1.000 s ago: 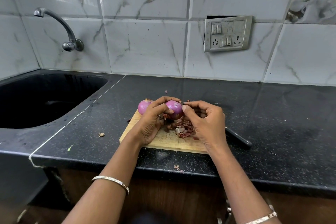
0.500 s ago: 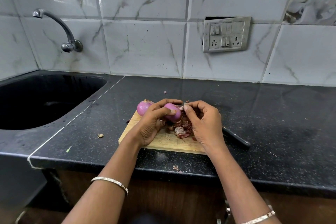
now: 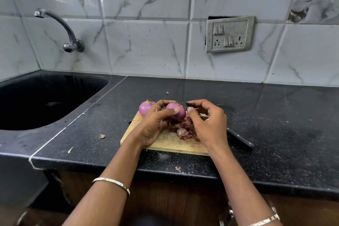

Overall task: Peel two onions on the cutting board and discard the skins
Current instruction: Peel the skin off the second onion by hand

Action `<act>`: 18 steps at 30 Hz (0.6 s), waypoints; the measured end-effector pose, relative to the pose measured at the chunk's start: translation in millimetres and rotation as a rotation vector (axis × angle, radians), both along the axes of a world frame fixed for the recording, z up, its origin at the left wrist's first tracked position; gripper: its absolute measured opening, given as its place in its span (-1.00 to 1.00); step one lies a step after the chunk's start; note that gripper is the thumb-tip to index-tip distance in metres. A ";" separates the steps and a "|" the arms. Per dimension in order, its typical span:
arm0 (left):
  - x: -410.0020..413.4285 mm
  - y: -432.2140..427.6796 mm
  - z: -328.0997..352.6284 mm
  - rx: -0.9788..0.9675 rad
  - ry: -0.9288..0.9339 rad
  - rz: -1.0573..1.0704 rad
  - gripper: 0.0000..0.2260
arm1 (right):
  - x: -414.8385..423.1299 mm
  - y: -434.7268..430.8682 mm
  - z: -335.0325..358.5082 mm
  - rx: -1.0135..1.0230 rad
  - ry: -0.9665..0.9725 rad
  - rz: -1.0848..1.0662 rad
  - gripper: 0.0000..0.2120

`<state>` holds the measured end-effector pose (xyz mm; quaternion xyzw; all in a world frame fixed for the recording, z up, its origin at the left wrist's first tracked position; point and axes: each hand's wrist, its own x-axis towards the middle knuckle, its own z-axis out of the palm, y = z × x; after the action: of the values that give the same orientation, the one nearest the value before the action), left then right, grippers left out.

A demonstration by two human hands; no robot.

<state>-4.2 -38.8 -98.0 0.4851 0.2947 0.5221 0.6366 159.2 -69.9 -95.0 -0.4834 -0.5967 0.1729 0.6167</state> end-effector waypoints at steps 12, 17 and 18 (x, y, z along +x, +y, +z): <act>3.6 -2.9 4.9 0.012 0.098 0.038 -0.53 | -1.5 -1.8 -0.3 -0.042 -0.034 0.106 -0.80; 3.4 -1.3 2.9 -0.008 0.064 0.006 -0.69 | -0.3 -0.1 -0.6 -0.047 -0.004 0.050 -0.82; 3.2 -0.7 2.1 -0.007 0.057 0.002 -0.71 | 0.0 -0.2 -0.6 -0.051 -0.003 0.041 -0.82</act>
<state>-1.0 -39.4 -95.8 0.4971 0.3150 0.5078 0.6292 159.2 -70.1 -95.6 -0.4869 -0.6029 0.1998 0.5996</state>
